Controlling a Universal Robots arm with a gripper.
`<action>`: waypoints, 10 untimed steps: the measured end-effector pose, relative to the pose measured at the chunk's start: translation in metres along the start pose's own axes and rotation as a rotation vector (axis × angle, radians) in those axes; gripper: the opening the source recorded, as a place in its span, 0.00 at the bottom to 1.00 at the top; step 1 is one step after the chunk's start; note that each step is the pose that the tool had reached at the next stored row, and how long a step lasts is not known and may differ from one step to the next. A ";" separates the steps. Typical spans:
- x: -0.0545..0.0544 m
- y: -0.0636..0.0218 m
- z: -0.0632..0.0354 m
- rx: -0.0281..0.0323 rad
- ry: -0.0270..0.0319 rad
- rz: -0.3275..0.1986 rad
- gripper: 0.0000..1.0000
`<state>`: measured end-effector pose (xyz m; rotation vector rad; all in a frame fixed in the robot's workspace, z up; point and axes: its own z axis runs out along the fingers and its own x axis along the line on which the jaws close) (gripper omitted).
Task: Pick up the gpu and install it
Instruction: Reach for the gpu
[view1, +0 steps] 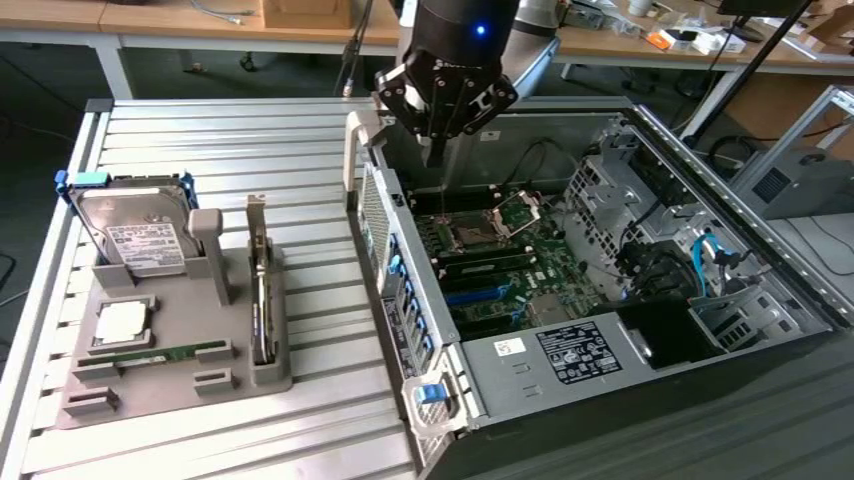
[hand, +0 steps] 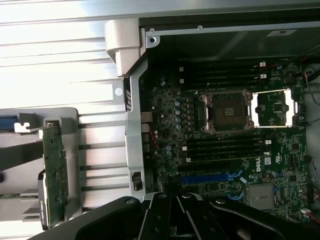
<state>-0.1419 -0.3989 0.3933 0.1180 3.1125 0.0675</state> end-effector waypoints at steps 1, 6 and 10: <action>0.000 0.0000 0.0000 -0.0001 0.0000 0.000 0.11; 0.002 -0.0001 0.0000 -0.0001 0.0000 0.000 0.11; 0.003 -0.0002 0.0000 -0.0001 0.0000 0.000 0.11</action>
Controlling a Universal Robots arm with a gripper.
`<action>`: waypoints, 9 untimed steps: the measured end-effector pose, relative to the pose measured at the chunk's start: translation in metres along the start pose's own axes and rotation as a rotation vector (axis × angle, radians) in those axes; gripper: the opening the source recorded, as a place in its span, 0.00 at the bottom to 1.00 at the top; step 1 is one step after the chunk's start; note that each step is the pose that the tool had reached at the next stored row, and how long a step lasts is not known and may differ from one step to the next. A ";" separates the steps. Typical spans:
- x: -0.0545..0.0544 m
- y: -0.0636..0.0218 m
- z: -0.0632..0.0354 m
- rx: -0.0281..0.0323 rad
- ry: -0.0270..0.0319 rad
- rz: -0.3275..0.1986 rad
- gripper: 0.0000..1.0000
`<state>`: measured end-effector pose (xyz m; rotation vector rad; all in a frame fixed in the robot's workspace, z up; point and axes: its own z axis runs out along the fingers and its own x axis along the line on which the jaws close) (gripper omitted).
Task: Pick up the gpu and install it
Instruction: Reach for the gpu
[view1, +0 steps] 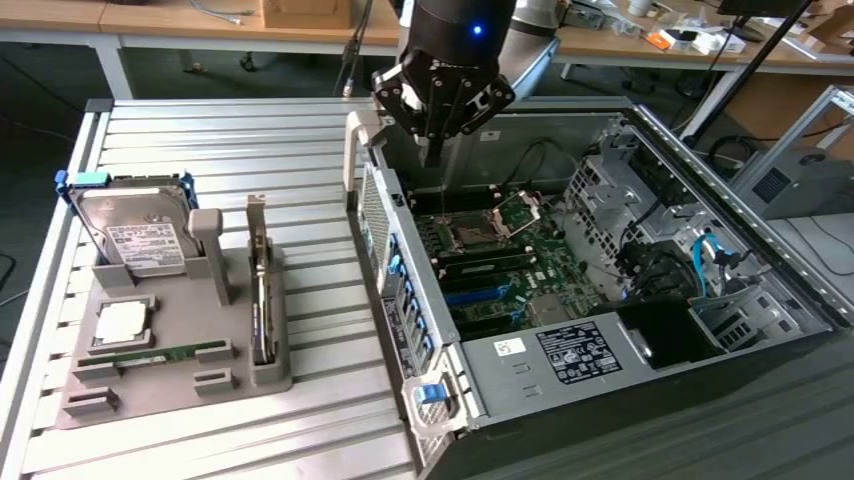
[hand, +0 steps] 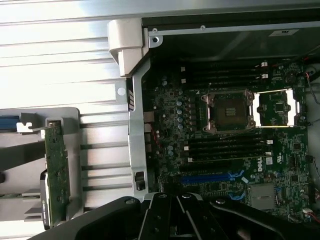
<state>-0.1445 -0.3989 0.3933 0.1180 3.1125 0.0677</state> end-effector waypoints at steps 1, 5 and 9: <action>0.000 0.0000 0.0000 0.0000 0.0000 0.000 0.11; 0.001 -0.0001 0.0000 0.0000 0.0000 0.000 0.11; 0.003 -0.0003 -0.0001 0.0000 0.0000 0.000 0.11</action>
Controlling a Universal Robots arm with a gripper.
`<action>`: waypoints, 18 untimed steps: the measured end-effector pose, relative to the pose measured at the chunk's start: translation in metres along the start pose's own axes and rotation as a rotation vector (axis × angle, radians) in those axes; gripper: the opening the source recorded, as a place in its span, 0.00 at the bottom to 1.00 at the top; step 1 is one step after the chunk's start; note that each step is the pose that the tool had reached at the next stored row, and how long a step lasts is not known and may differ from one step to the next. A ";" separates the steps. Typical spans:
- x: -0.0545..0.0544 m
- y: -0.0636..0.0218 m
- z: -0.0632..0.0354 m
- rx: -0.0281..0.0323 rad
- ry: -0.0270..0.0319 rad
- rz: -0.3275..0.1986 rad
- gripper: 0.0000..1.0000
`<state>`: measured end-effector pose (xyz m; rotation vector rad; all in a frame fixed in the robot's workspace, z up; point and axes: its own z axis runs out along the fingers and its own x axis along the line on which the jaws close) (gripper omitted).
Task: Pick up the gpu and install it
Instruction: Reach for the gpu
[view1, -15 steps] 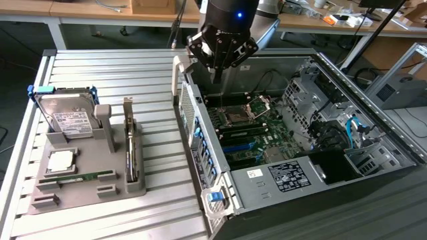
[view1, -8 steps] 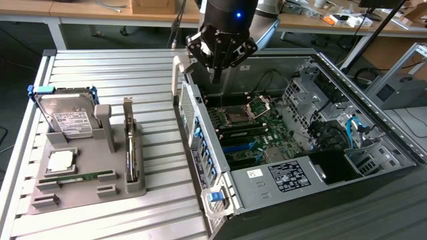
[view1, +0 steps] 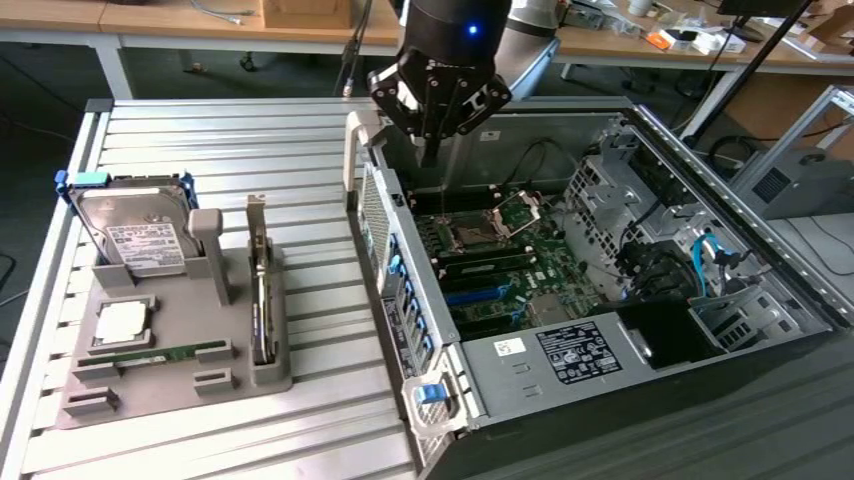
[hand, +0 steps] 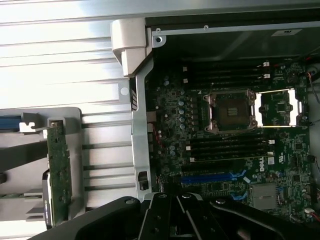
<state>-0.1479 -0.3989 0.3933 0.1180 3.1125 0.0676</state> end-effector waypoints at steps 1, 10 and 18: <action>0.000 0.0000 0.0000 0.0000 0.0000 0.000 0.11; 0.002 -0.0002 -0.0001 0.0000 0.0000 0.000 0.11; 0.005 -0.0004 -0.0001 0.0000 0.0000 0.000 0.11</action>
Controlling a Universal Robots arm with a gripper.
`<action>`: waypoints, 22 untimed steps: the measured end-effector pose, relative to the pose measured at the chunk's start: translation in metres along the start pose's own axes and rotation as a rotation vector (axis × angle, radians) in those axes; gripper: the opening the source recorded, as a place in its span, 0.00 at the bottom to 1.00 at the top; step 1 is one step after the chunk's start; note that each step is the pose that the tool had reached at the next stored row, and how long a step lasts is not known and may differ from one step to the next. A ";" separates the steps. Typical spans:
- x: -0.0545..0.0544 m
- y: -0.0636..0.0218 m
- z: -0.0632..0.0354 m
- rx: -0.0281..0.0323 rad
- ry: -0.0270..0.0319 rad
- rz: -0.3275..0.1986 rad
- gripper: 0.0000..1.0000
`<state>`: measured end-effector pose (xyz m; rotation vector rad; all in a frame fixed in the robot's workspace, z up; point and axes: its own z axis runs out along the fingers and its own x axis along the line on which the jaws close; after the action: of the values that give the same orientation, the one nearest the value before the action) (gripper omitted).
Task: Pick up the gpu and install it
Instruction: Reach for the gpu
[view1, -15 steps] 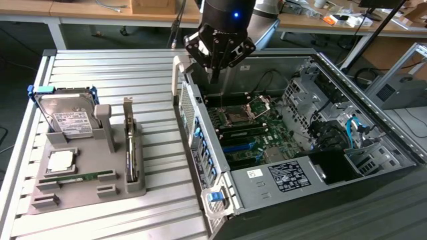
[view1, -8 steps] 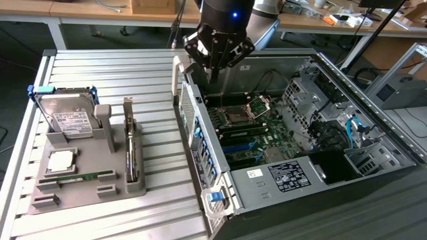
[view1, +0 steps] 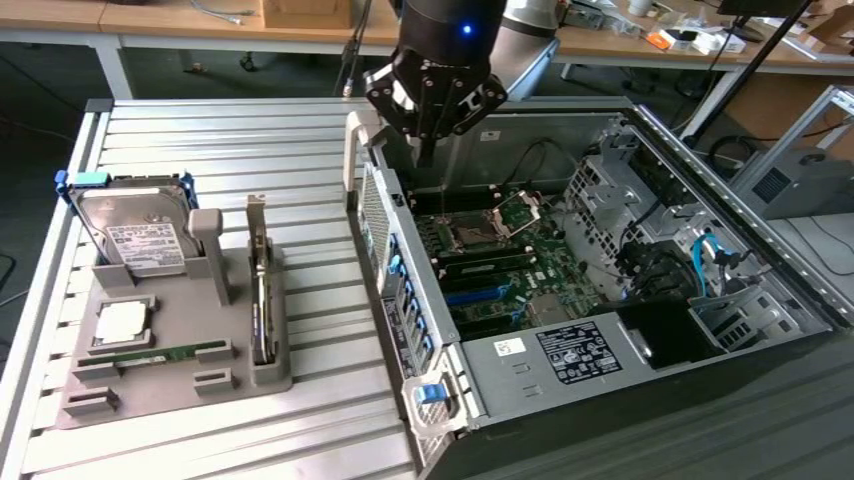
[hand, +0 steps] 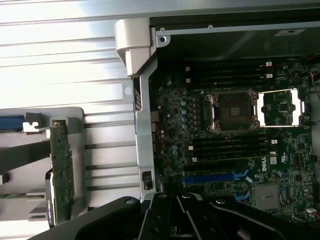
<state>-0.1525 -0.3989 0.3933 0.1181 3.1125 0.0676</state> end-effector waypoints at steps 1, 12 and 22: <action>0.000 0.0000 0.0000 0.0000 0.0000 0.000 0.11; 0.004 -0.0003 -0.0001 0.0000 0.0000 0.000 0.11; 0.006 -0.0004 -0.0001 0.0000 0.0000 0.000 0.11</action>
<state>-0.1584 -0.3989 0.3933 0.1180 3.1125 0.0677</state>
